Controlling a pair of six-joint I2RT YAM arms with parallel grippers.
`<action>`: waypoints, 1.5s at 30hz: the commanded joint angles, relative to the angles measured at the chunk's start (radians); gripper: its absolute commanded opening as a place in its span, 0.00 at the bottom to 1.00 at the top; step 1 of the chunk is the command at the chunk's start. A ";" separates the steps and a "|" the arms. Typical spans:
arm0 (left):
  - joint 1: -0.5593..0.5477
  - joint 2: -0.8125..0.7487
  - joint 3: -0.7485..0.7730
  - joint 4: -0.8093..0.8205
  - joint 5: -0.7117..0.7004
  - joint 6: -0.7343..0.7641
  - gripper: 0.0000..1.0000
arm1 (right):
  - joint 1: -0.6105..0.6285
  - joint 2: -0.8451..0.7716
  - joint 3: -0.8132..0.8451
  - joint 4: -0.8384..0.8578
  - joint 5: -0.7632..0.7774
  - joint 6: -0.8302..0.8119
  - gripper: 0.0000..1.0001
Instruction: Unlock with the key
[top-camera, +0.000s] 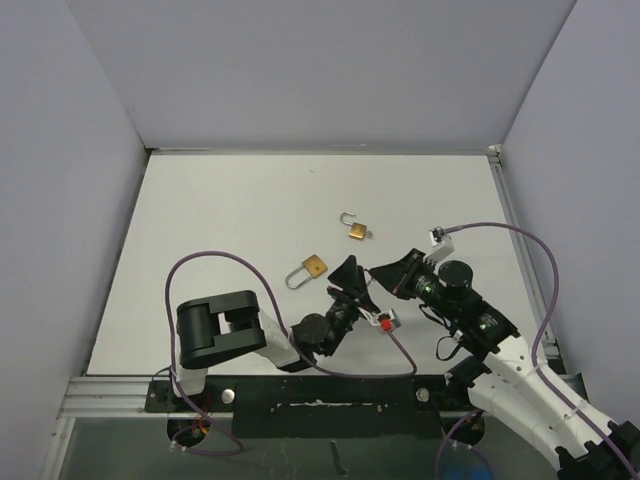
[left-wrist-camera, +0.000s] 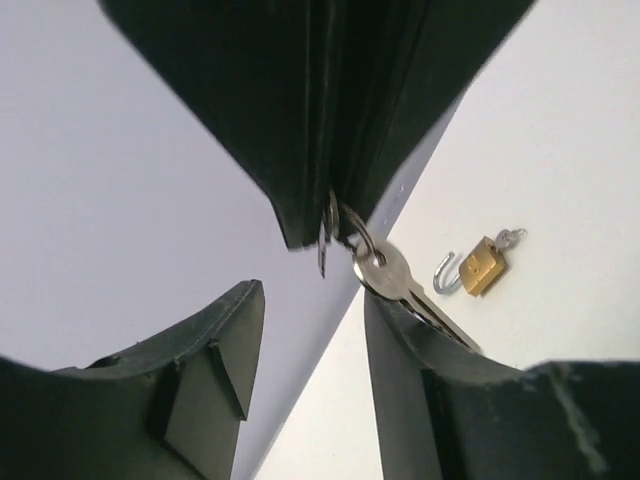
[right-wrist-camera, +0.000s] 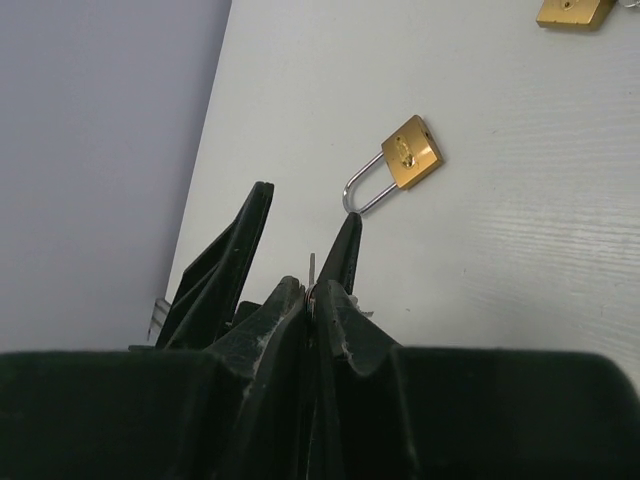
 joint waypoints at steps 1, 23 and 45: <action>0.010 -0.059 -0.060 0.271 -0.074 -0.099 0.46 | -0.005 -0.034 0.011 0.029 0.046 -0.005 0.00; 0.401 -0.883 -0.310 -0.841 0.392 -1.294 0.68 | -0.054 -0.002 -0.109 0.134 0.016 -0.143 0.00; 0.696 -0.385 0.041 -1.208 0.913 -1.409 0.68 | -0.057 -0.077 -0.083 0.043 0.006 -0.168 0.00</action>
